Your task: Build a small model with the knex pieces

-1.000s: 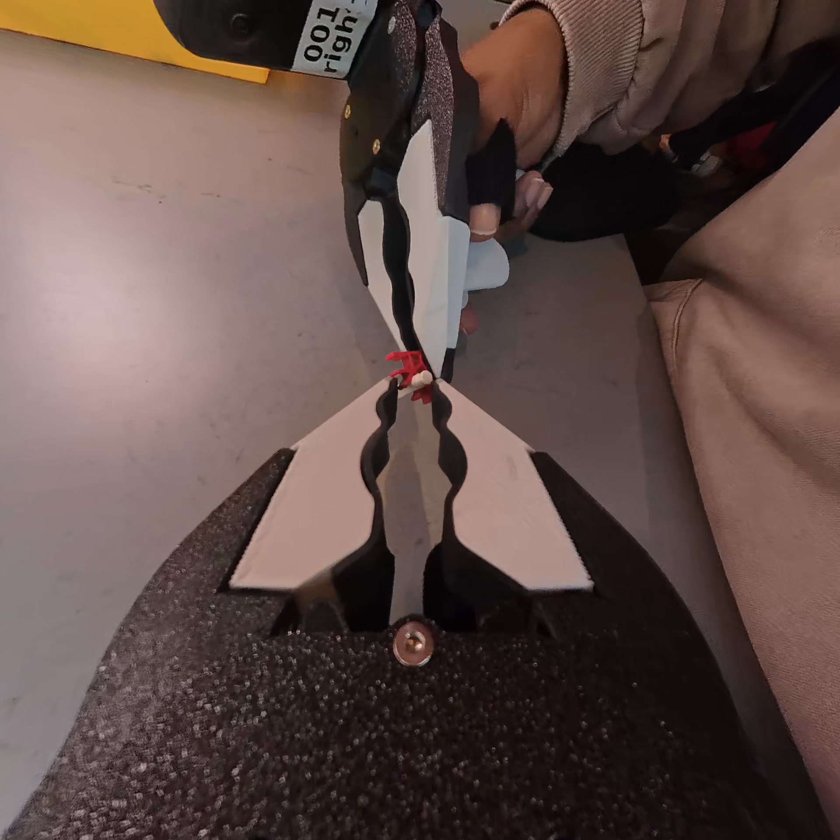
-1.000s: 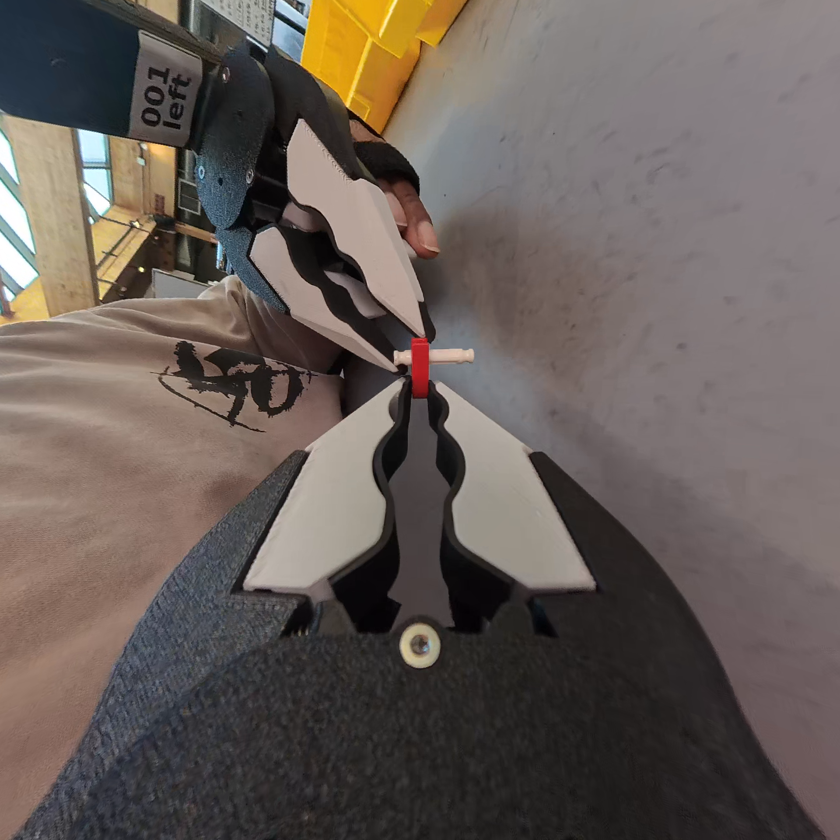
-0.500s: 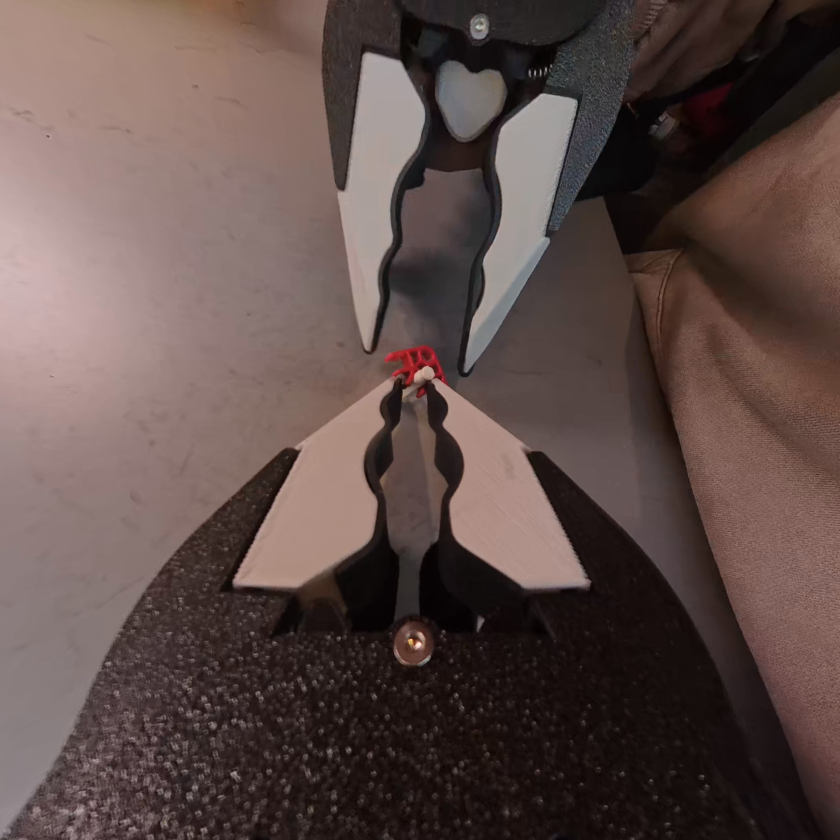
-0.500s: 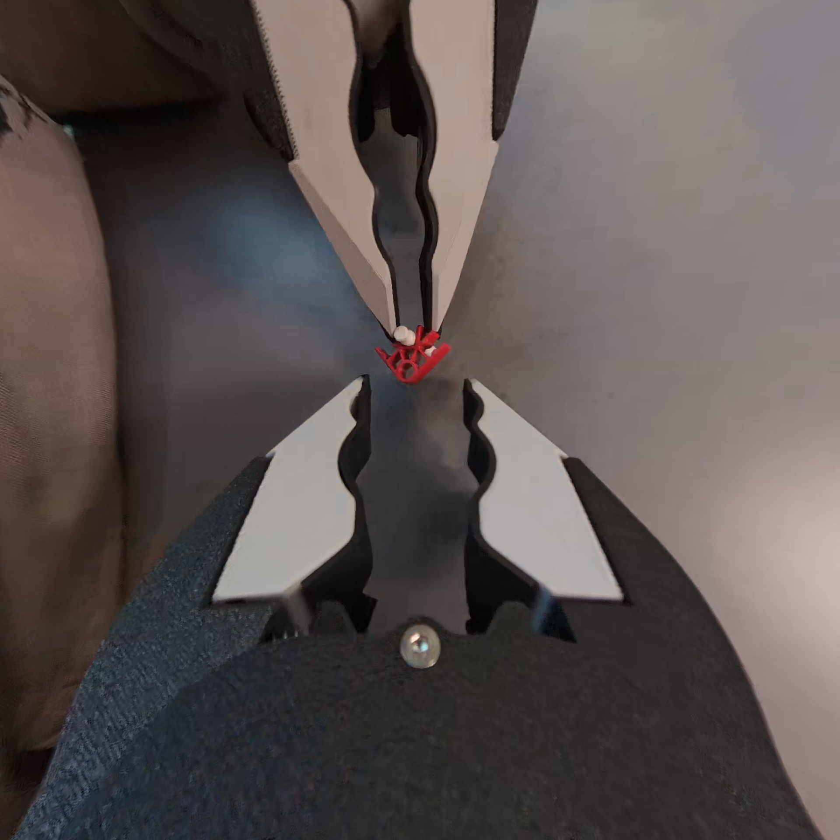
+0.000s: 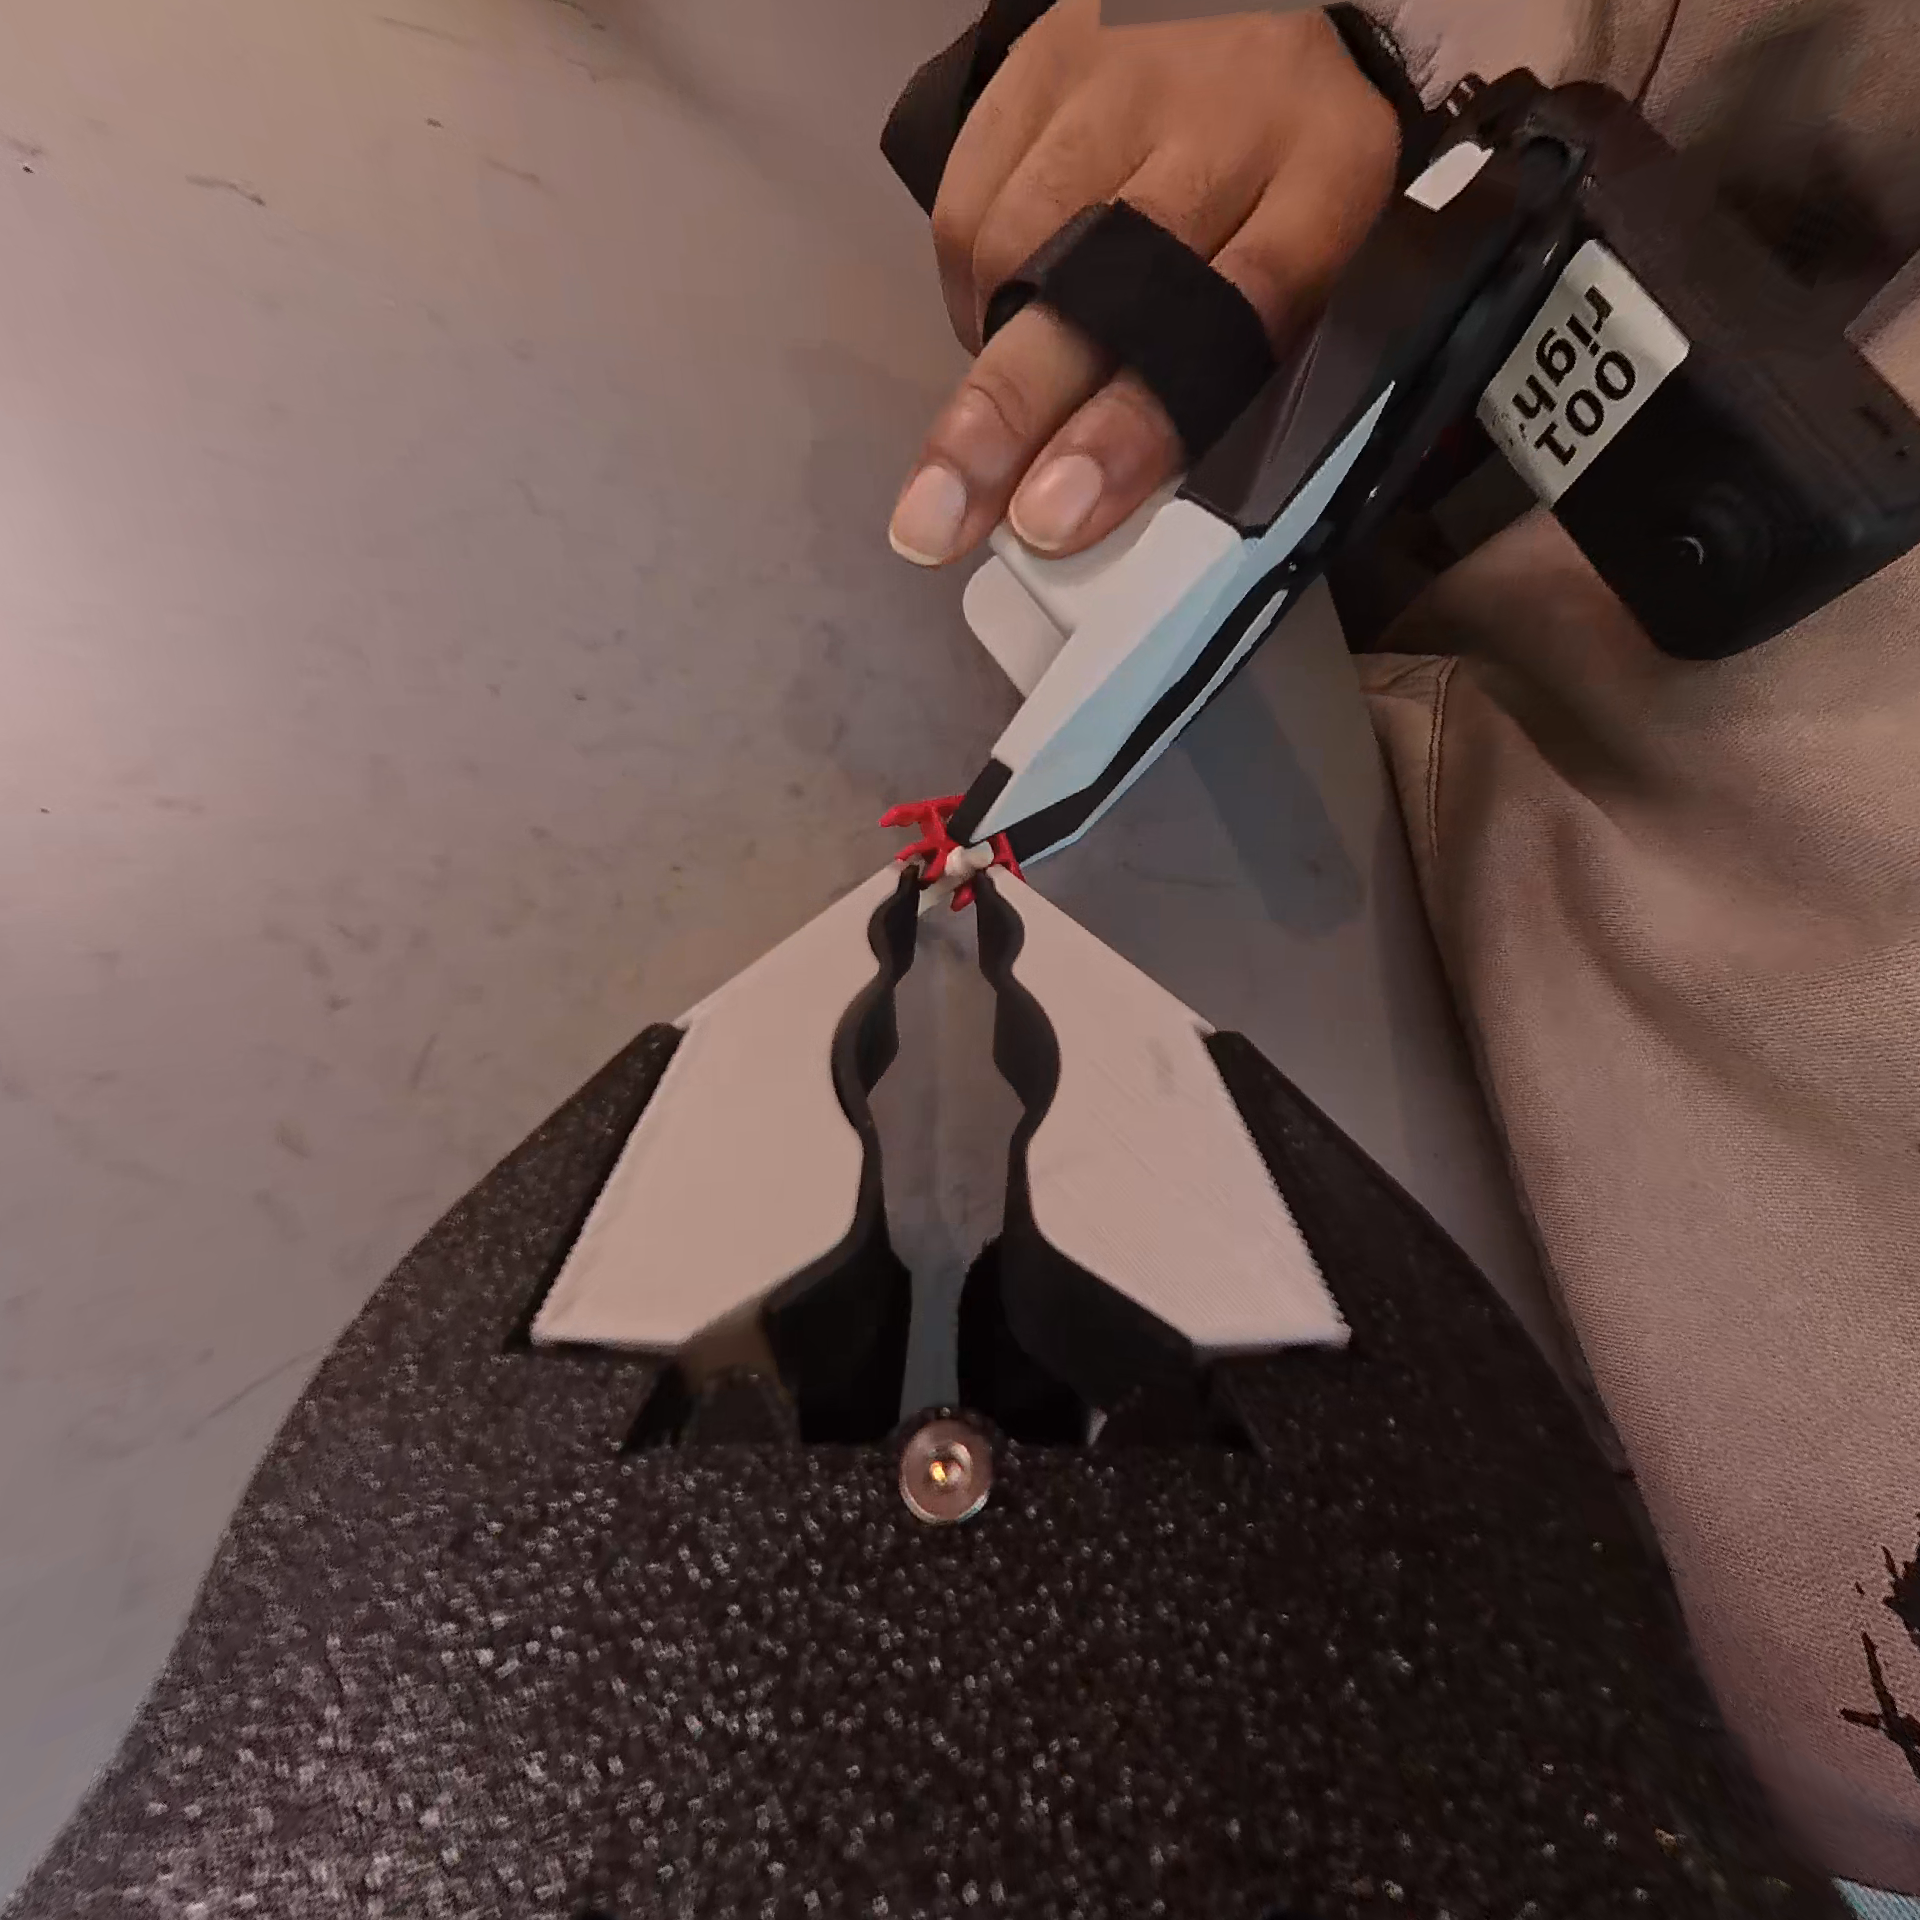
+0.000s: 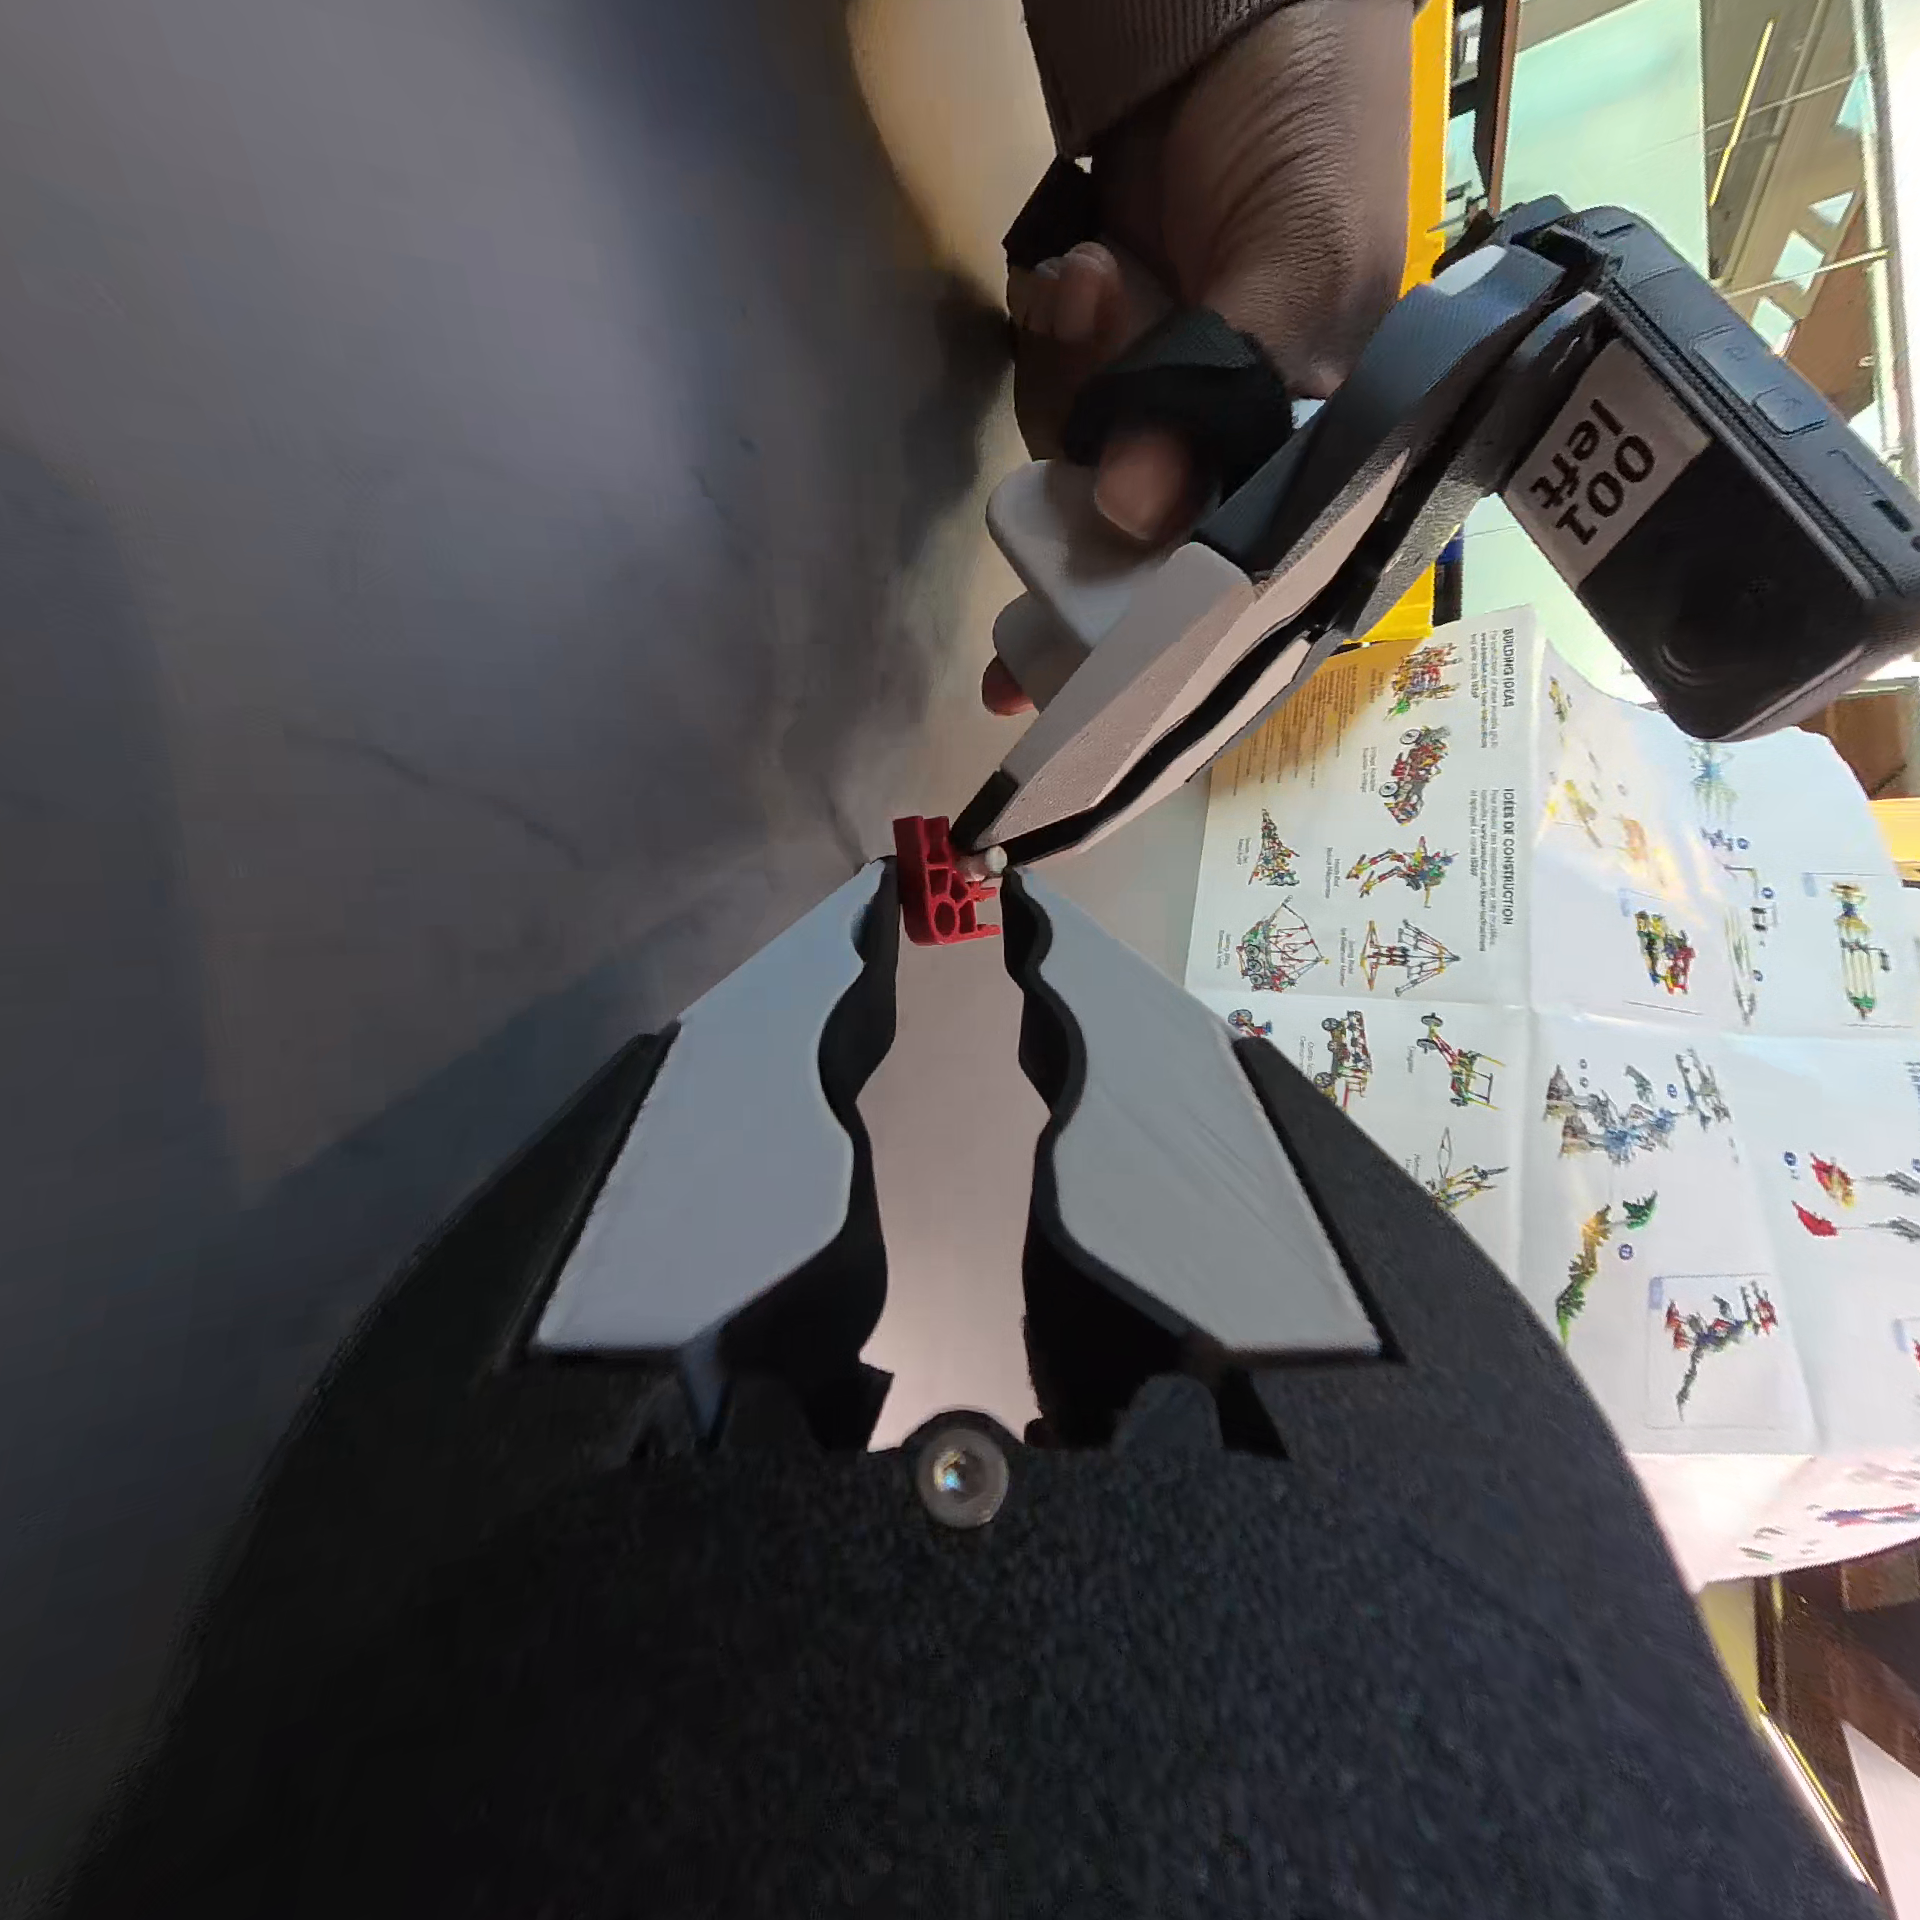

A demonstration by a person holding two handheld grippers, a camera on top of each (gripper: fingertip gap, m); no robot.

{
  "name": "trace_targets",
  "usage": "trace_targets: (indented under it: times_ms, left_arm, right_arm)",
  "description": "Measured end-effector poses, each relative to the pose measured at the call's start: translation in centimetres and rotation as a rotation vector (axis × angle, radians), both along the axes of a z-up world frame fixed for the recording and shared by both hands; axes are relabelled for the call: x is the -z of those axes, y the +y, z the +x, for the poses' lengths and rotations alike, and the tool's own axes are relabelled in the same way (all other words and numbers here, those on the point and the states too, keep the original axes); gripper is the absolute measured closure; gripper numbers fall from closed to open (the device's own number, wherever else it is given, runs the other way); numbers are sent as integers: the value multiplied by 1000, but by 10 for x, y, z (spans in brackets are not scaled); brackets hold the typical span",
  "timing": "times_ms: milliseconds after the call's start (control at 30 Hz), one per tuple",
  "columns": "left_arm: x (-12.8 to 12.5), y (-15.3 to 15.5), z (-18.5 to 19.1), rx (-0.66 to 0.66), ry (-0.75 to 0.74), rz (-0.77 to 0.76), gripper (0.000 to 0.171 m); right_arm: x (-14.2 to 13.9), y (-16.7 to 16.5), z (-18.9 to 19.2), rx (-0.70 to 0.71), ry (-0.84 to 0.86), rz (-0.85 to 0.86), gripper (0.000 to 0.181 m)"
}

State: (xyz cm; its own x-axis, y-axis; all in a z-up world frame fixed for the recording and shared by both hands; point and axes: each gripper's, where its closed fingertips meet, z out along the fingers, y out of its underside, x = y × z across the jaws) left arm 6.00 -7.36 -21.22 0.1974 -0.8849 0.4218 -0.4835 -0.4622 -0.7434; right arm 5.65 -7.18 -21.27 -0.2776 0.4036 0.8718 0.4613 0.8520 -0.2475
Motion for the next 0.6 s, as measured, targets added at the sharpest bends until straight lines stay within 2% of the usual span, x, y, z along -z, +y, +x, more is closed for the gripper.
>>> trace_targets:
  times_ms: [300, 333, 467, 600]
  left_arm:
    - [1, 4, 3, -75, 5, 4, 160]
    - [4, 3, 3, -77, 25, 12, 162]
    - [10, -9, 6, -32, 103, 102, 170]
    - [11, -7, 4, -47, 106, 88, 170]
  right_arm:
    - [1, 5, 6, 114, 12, -54, 167]
    - [11, -1, 9, 99, -50, -86, 179]
    - [16, -4, 12, 108, -61, -66, 178]
    - [16, 0, 9, 95, -102, -21, 178]
